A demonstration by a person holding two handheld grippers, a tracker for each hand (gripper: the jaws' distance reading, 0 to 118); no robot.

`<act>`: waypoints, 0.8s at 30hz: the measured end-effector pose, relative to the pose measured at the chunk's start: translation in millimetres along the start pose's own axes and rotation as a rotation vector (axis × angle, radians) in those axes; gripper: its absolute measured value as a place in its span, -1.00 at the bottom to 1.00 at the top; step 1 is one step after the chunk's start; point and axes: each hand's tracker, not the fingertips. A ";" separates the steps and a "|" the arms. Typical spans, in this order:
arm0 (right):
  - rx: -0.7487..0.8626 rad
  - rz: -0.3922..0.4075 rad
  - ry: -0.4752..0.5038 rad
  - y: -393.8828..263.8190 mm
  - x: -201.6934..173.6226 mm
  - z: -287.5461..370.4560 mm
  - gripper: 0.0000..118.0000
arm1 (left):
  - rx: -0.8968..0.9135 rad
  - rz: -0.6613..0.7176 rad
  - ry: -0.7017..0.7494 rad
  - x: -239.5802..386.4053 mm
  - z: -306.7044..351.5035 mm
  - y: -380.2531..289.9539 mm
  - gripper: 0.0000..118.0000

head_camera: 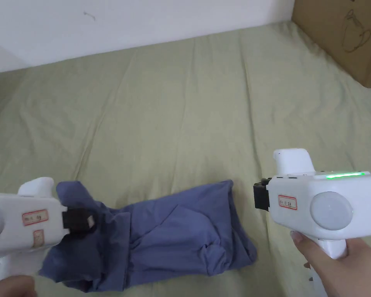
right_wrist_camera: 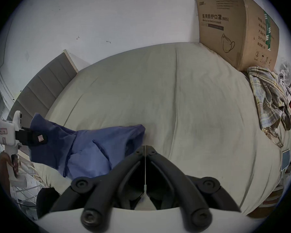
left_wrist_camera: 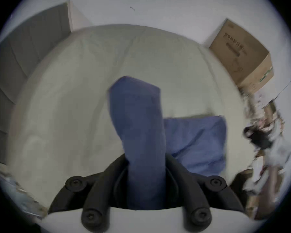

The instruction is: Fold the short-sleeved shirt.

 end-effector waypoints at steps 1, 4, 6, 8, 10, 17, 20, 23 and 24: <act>0.001 0.000 0.001 -0.1 0.9 0.8 -0.98 | -0.018 0.027 -0.069 14.6 -11.6 -0.9 -0.77; 0.004 -0.009 -0.001 -0.3 5.3 4.5 -0.98 | -0.089 0.070 -0.223 58.3 -48.8 -4.0 -0.77; 0.005 -0.017 -0.005 -0.7 9.2 4.5 -0.98 | -0.132 0.086 -0.265 86.5 -74.5 -6.8 -0.76; 0.003 -0.024 -0.012 -1.2 12.5 3.6 -0.98 | -0.172 0.081 -0.285 105.8 -98.8 -7.8 -0.68; -0.002 -0.034 -0.015 -2.4 16.2 3.1 -0.98 | -0.193 0.074 -0.313 129.4 -122.4 -14.0 -0.43; -0.005 -0.044 -0.019 -4.2 22.1 1.4 -0.98 | -0.182 0.153 -0.584 159.8 -137.7 -25.9 0.97; 0.037 -0.067 -0.024 -2.1 23.6 4.5 -0.98 | -0.095 0.065 -0.441 134.1 -109.8 -9.0 0.63; 0.045 -0.078 -0.012 1.8 24.1 4.6 -0.98 | -0.020 -0.016 -0.370 123.2 -87.9 5.7 0.14; 0.047 -0.074 -0.011 2.7 23.3 4.7 -0.98 | -0.035 -0.045 -0.342 123.3 -84.5 6.4 -0.52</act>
